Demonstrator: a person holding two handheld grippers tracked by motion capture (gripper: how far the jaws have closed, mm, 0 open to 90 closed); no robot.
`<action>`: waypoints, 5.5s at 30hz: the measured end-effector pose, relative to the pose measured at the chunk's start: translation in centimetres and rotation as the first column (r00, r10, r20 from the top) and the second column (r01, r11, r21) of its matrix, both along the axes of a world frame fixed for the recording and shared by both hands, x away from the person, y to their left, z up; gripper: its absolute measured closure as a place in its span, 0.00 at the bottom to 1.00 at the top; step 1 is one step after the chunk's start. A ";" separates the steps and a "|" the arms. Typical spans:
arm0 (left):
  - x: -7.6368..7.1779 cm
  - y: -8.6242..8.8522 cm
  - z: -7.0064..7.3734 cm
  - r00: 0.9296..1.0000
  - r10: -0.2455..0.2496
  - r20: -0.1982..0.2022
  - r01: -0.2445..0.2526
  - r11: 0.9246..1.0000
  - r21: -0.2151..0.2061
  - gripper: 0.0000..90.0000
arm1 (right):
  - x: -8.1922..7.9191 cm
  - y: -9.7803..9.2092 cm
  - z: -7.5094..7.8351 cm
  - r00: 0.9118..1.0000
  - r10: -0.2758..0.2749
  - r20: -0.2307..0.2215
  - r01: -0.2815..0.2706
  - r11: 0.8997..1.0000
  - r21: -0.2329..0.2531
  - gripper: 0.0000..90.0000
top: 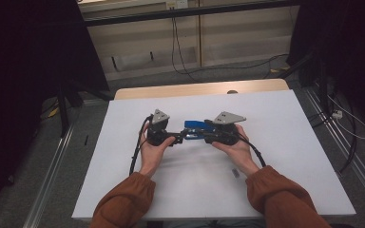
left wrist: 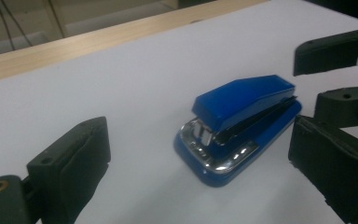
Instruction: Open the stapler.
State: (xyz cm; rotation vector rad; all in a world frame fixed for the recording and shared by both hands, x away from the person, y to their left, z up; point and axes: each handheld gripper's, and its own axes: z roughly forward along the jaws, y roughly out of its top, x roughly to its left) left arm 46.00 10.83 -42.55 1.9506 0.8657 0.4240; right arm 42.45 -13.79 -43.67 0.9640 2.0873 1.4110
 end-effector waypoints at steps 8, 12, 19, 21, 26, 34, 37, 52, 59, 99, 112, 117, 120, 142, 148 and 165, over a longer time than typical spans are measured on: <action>0.5 0.2 -0.6 1.000 -0.009 -0.018 0.009 1.000 -0.004 0.08 | 0.2 0.6 0.1 1.000 0.000 -0.001 0.000 1.000 -0.017 0.95; 0.5 0.3 -0.6 1.000 -0.018 -0.018 0.018 1.000 0.009 0.06 | 0.6 1.0 -0.1 0.999 0.002 -0.037 -0.002 1.000 -0.008 1.00; 0.4 0.4 -0.7 0.998 -0.027 -0.056 0.028 1.000 0.005 0.34 | 1.2 1.8 -0.1 0.998 0.027 -0.057 -0.029 0.999 -0.036 1.00; 0.3 0.4 -0.7 0.997 -0.028 -0.069 0.028 1.000 -0.001 0.47 | 1.3 2.0 -0.1 0.998 0.034 -0.057 -0.036 0.998 -0.042 1.00; 0.2 0.2 -0.7 0.997 -0.058 -0.060 0.060 0.998 0.027 0.68 | 1.5 2.4 -0.4 0.996 0.039 -0.077 -0.043 0.998 -0.054 1.00; 0.1 -0.4 -1.0 0.995 -0.079 -0.058 0.082 0.995 0.050 1.00 | 1.8 2.7 -0.9 0.994 0.052 -0.099 -0.061 0.994 -0.089 1.00; 0.1 -0.6 -1.2 0.995 -0.081 -0.063 0.085 0.994 0.064 1.00 | 2.0 2.9 -1.0 0.992 0.062 -0.106 -0.073 0.992 -0.103 1.00; 0.7 -0.8 -2.0 0.995 -0.060 -0.077 0.065 0.996 0.060 1.00 | 2.7 3.8 -1.9 0.988 0.066 -0.142 -0.088 0.983 -0.160 1.00; 0.9 -0.9 -2.4 0.995 -0.053 -0.081 0.059 0.996 0.067 1.00 | 2.7 3.8 -2.0 0.987 0.067 -0.146 -0.090 0.983 -0.162 1.00; 1.3 -1.7 -1.7 0.998 -0.044 -0.038 0.046 0.997 0.055 1.00 | 2.8 3.8 -2.1 0.986 0.069 -0.150 -0.092 0.985 -0.149 1.00; 1.3 -1.7 -1.2 0.999 -0.044 -0.021 0.045 0.999 0.029 1.00 | 2.7 3.8 -2.1 0.987 0.064 -0.150 -0.087 0.985 -0.150 1.00; 1.2 -1.8 -0.7 0.999 -0.051 -0.018 0.051 0.999 0.014 1.00 | 2.7 3.9 -2.1 0.987 0.062 -0.147 -0.084 0.985 -0.150 1.00; 1.2 -1.9 -0.6 0.999 -0.051 -0.016 0.051 0.999 0.012 1.00 | 2.7 3.9 -2.1 0.987 0.062 -0.147 -0.084 0.985 -0.151 1.00; 1.3 -2.5 0.1 1.000 -0.031 0.000 0.031 0.999 -0.029 1.00 | 2.7 3.8 -2.1 0.986 0.055 -0.158 -0.077 0.988 -0.137 1.00; 1.2 -2.6 0.3 1.000 -0.030 -0.004 0.030 0.999 -0.040 1.00 | 2.8 3.8 -2.1 0.985 0.055 -0.162 -0.075 0.990 -0.123 1.00; 1.4 -2.7 0.7 0.999 -0.048 0.008 0.048 0.998 -0.044 1.00 | 2.4 3.5 -1.3 0.989 0.045 -0.142 -0.061 0.991 -0.115 1.00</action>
